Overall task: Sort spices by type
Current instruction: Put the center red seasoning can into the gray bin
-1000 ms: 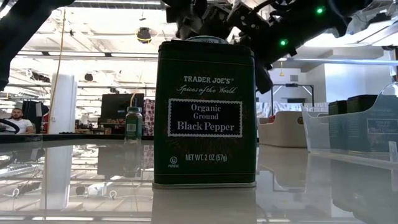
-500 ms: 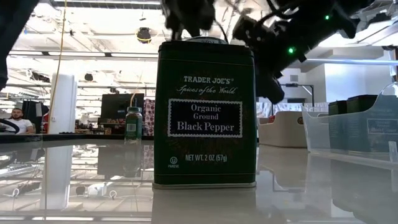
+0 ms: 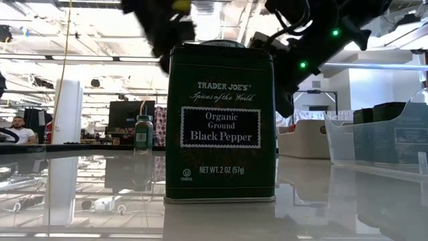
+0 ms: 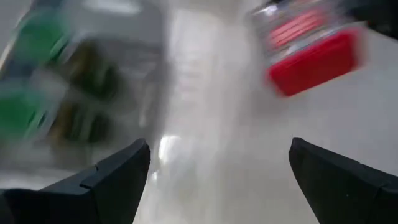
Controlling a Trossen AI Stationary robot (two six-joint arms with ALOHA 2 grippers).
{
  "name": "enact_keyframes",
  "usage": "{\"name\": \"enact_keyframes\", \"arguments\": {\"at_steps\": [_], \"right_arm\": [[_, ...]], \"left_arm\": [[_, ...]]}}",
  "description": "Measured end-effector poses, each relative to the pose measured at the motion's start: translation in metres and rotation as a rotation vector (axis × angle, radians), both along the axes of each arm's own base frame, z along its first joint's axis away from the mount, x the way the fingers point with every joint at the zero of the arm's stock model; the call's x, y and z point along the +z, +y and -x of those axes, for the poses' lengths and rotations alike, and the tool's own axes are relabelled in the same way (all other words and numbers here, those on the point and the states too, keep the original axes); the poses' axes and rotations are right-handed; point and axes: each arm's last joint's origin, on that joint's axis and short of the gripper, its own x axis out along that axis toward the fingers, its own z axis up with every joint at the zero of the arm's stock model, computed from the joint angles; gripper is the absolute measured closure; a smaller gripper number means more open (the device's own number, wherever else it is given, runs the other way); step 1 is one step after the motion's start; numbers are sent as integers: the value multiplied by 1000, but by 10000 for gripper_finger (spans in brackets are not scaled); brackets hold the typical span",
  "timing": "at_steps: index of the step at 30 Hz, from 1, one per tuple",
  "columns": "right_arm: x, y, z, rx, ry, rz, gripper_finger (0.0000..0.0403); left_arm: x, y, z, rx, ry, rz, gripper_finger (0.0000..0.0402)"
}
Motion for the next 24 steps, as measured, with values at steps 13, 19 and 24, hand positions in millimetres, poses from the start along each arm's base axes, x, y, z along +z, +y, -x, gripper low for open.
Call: {"name": "enact_keyframes", "arguments": {"at_steps": [13, 19, 24], "right_arm": [[37, -1, 7, -47, -291, -250, 161], [53, -20, 8, -32, -383, -378, 160], [57, -49, 0, 15, -480, -509, 159]], "left_arm": [[-29, -40, 85, 64, -743, -72, 33], [-48, -54, 89, 87, -742, -152, 33], [-58, -56, 83, 141, -708, -90, 33]]}}
